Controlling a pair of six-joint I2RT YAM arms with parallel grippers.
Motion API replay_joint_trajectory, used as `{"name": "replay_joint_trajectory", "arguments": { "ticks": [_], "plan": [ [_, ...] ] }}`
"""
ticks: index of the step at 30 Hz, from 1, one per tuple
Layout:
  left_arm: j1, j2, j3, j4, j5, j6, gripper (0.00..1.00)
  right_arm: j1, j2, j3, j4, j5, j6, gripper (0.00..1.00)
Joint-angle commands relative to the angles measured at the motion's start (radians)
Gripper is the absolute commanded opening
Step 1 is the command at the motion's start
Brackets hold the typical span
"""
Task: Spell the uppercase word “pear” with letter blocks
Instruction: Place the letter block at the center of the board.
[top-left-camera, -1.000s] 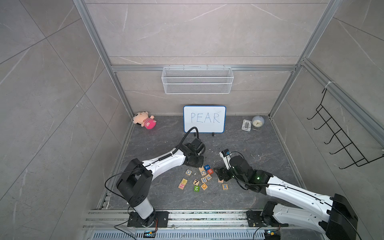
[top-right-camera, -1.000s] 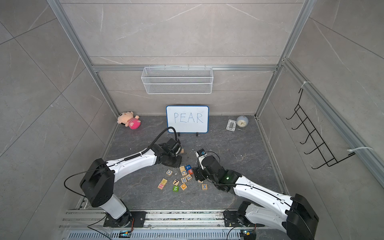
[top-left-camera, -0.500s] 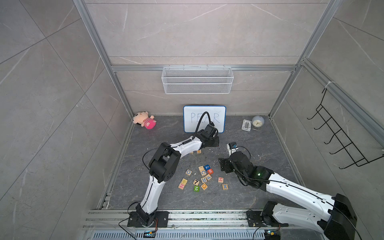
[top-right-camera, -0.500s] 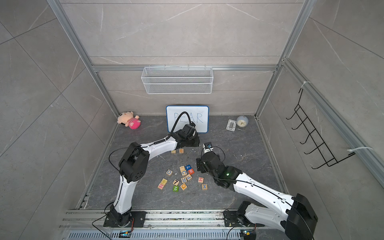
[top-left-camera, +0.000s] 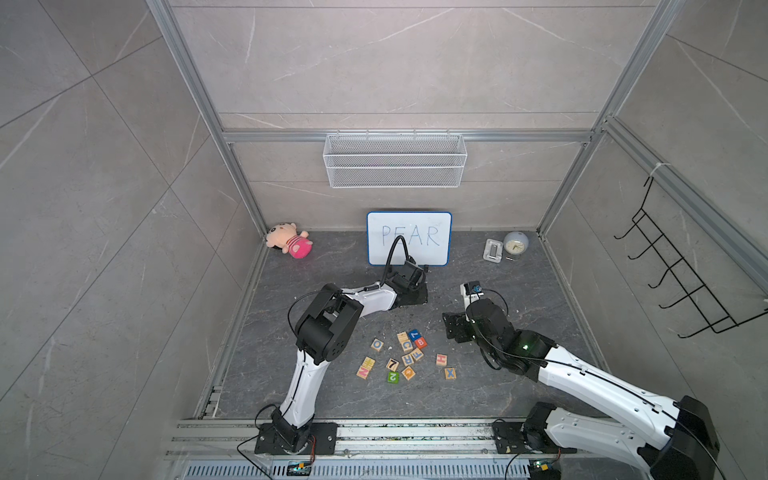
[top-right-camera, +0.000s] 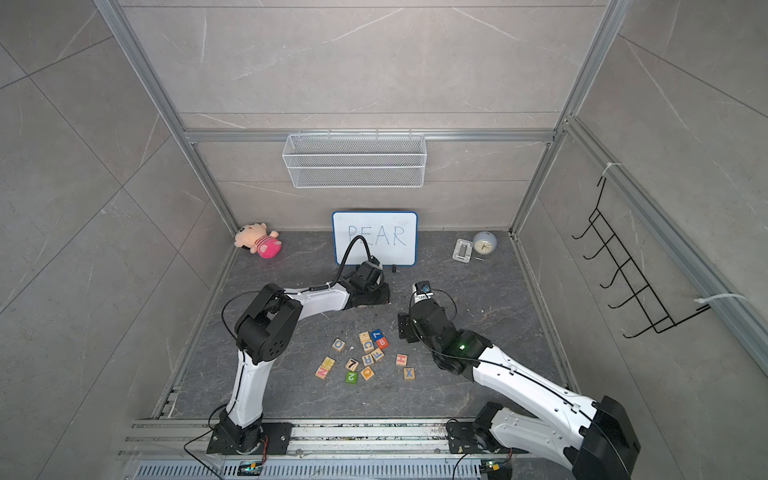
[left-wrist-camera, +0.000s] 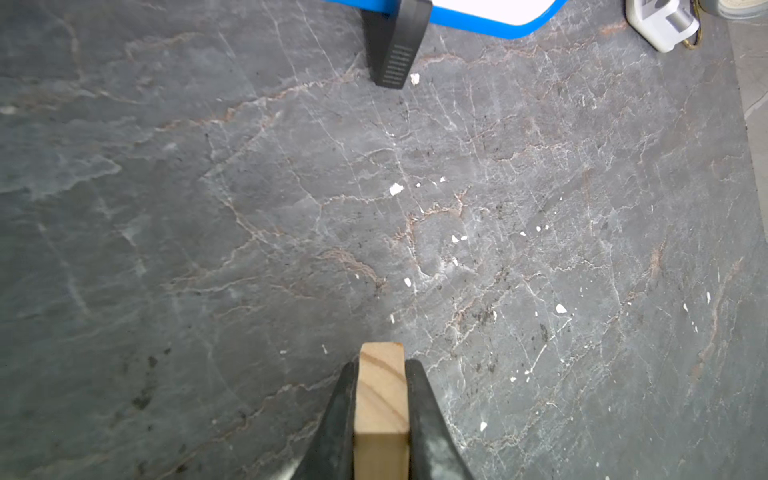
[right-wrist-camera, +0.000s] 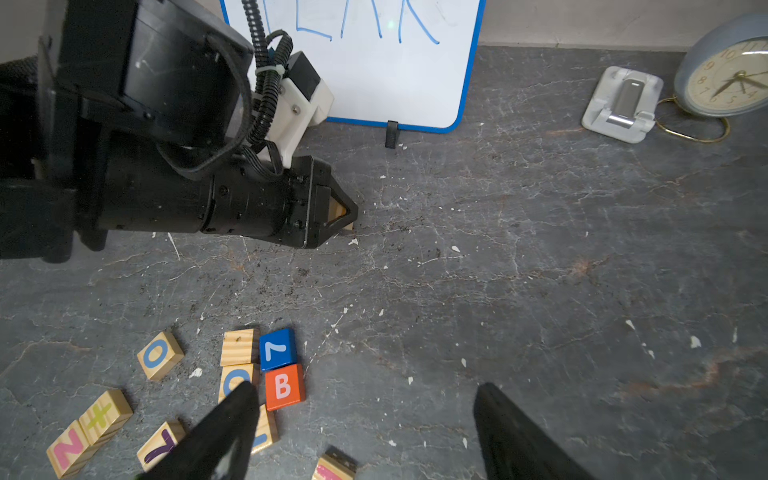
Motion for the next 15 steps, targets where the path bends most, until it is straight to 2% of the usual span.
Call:
{"name": "replay_joint_trajectory", "arguments": {
  "ticks": [1,4,6,11,12,15],
  "plan": [
    [0.006,-0.054,-0.023,0.035,-0.002,-0.009,0.0,-0.004,0.022,0.043,-0.012,-0.025,-0.018,0.84],
    [0.011,-0.069,-0.041,0.04,-0.003,0.005,0.02,-0.005,0.032,0.056,-0.016,-0.032,-0.025,0.84],
    [0.011,-0.083,-0.052,0.042,0.0,0.023,0.15,-0.005,0.036,0.061,-0.02,-0.032,-0.026,0.84],
    [0.012,-0.118,-0.084,0.041,-0.021,0.042,0.31,-0.008,0.046,0.064,-0.018,-0.026,-0.028,0.84],
    [0.012,-0.123,-0.084,0.033,-0.021,0.042,0.38,-0.008,0.047,0.064,-0.019,-0.027,-0.027,0.84],
    [0.012,-0.136,-0.09,0.023,-0.021,0.055,0.39,-0.01,0.053,0.065,-0.017,-0.027,-0.028,0.84]
  ]
}}
